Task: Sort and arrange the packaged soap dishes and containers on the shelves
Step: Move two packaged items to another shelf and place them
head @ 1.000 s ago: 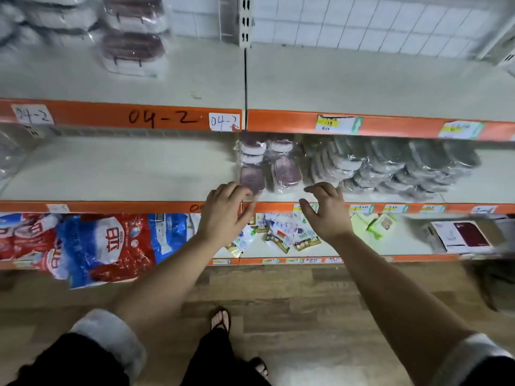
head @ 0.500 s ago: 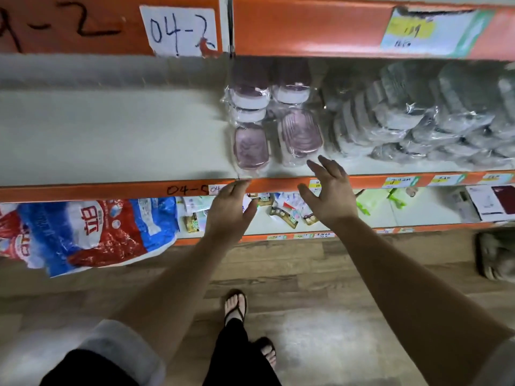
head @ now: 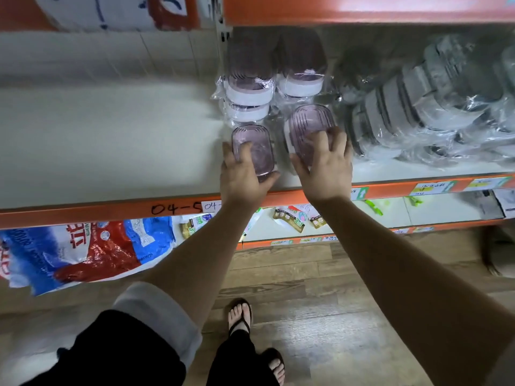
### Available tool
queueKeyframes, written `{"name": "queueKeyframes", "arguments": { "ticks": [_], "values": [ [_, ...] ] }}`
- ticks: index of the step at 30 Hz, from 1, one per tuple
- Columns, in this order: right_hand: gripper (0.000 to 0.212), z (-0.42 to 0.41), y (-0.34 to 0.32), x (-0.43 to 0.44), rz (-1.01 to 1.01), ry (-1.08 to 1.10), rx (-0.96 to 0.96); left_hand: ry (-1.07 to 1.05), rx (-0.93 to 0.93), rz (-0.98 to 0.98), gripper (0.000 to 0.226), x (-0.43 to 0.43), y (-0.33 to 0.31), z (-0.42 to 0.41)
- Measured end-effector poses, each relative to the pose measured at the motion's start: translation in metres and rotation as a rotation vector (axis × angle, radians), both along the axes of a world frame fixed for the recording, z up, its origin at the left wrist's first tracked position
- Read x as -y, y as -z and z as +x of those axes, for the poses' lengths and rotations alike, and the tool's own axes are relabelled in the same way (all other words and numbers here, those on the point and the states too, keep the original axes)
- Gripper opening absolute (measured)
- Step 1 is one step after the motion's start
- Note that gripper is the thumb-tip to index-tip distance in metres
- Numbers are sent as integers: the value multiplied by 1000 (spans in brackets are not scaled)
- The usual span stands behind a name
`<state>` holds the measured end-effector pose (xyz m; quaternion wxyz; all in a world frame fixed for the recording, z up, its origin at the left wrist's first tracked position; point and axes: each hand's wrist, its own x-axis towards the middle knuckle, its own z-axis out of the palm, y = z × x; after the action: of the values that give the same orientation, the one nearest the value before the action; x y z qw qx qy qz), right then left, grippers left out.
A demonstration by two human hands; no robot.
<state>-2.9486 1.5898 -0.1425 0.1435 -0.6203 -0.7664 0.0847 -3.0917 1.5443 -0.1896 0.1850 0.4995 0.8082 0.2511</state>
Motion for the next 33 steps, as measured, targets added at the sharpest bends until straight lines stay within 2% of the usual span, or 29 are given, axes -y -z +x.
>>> {"name": "queueKeyframes", "arguments": {
  "ticks": [6,11,19,25,33],
  "values": [
    [44,11,-2,5,74,-25,-41,-7,1,137,69,13,-9,5],
    [43,33,-24,41,56,-63,-125,30,32,213,69,52,-46,2],
    [36,48,-98,130,81,-126,-261,-6,40,356,64,151,-133,15],
    [35,59,-161,176,204,-200,-346,-15,49,509,65,220,-201,24],
    [32,54,-230,194,344,-299,-499,10,-75,684,63,246,-279,8]
  ]
}}
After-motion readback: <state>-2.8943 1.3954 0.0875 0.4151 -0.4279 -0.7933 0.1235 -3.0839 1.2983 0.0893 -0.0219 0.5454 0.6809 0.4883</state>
